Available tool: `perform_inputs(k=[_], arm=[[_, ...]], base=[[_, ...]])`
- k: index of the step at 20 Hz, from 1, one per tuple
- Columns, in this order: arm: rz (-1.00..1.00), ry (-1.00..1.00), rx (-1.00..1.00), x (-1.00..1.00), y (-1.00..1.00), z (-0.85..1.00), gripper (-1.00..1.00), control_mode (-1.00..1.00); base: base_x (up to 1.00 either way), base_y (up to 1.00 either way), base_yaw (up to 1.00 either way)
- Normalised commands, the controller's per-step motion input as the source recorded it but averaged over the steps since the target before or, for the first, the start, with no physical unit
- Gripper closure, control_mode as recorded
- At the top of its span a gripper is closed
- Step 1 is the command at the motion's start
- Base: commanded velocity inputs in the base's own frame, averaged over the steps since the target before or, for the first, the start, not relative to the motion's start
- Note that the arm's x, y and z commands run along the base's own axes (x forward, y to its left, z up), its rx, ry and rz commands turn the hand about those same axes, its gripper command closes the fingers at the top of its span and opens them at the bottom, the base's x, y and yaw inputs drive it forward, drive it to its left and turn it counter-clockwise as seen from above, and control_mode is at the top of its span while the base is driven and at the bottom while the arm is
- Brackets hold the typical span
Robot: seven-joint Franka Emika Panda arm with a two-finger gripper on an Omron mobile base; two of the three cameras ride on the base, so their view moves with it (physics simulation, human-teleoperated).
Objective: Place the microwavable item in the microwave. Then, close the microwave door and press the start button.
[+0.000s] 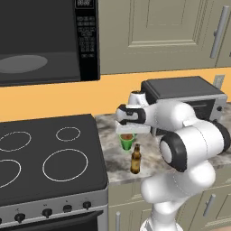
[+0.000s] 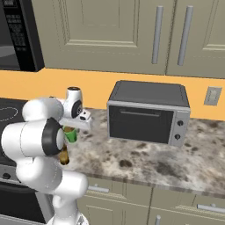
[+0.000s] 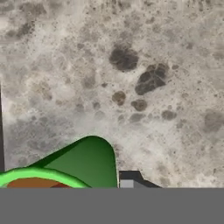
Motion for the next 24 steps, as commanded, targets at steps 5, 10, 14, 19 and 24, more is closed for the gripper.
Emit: perform_inputs(k=[5,10,14,19,24], arm=[[-0.03,-0.23,0.0,-0.38,0.0,0.8,1.0,-1.0],[0.0,-0.32,0.0,-0.43,0.01,0.88,1.0,-1.0],[-0.01,-0.29,0.0,-0.49,0.0,0.9,1.0,-1.0],[0.0,-0.17,0.0,-0.74,0.0,0.82,1.0,-1.0],[0.0,0.02,0.0,-0.98,0.05,0.22,1.0,-1.0]], base=[[0.0,0.0,0.0],[0.0,0.0,0.0],[0.0,0.0,0.0],[0.0,0.0,0.0],[0.0,0.0,0.0]])
